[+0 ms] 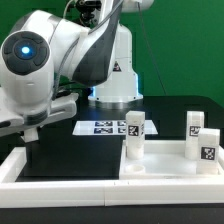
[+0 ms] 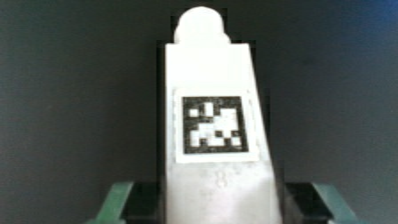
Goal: Assemble square table
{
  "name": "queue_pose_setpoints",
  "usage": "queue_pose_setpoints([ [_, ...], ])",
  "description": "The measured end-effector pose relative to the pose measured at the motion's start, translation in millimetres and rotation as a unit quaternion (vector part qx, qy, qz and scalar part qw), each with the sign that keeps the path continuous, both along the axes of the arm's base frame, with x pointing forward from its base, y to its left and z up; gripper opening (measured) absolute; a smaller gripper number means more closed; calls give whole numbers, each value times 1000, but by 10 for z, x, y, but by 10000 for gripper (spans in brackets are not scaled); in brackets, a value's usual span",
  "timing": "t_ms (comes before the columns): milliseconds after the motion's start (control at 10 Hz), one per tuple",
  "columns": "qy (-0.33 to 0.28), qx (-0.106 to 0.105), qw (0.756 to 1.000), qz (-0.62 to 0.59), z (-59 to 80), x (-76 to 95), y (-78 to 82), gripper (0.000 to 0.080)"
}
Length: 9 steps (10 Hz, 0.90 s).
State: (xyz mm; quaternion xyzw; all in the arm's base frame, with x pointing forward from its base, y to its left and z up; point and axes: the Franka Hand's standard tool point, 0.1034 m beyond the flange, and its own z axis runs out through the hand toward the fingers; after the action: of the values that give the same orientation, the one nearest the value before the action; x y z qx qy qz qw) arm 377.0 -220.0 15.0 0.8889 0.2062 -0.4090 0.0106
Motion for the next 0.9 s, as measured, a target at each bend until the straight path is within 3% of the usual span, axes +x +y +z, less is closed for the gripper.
queue_pose_setpoints([
  [300, 0, 0, 1000, 0, 1, 1, -1, 291],
  [400, 9, 0, 1000, -2, 64, 20, 37, 291],
  [700, 11, 7, 1000, -19, 719, 438, 196, 291],
  [800, -2, 8, 1000, -17, 834, 525, 208, 291],
  [900, -7, 12, 1000, -17, 791, 514, 194, 291],
])
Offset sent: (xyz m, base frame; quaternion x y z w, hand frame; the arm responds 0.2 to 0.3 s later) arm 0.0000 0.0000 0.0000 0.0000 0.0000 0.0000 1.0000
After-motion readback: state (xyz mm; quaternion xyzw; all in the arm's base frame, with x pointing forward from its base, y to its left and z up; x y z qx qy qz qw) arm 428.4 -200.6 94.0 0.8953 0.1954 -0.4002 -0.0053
